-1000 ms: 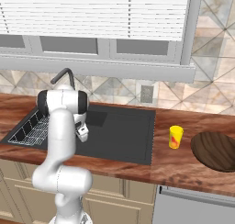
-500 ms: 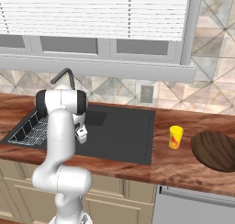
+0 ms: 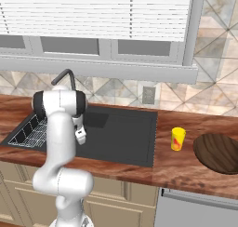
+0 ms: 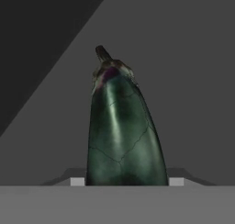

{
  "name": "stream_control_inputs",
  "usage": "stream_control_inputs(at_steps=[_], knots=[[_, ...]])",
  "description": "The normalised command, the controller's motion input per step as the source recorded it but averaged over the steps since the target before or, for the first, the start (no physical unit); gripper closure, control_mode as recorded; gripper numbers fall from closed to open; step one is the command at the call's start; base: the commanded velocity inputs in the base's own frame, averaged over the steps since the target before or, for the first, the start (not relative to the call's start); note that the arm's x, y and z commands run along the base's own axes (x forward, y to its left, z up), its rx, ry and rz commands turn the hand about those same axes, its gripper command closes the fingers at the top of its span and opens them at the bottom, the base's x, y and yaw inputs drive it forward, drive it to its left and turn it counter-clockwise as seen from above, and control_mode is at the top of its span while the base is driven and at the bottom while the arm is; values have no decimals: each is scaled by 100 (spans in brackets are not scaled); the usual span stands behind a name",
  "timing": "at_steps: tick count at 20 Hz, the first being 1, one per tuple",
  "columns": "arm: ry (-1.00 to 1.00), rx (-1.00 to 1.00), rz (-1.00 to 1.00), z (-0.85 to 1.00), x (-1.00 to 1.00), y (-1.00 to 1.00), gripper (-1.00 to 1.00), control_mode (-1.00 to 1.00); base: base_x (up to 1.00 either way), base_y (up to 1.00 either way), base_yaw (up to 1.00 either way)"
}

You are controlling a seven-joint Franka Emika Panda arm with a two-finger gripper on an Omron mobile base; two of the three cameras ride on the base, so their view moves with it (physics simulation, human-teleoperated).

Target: Remove the eggplant and peach from the sink. Then move the bowl and cup from the counter to the sink for washing.

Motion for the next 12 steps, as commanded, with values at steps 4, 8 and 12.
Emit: stream_control_inputs(at_steps=[4,8,12], knots=[[-2,0,-4,4,-15,-7,100,-100,0,0,0],[0,0,-4,1,-17,-13,100,-100,0,0,0],[0,0,-2,1,-16,-22,100,-100,0,0,0]])
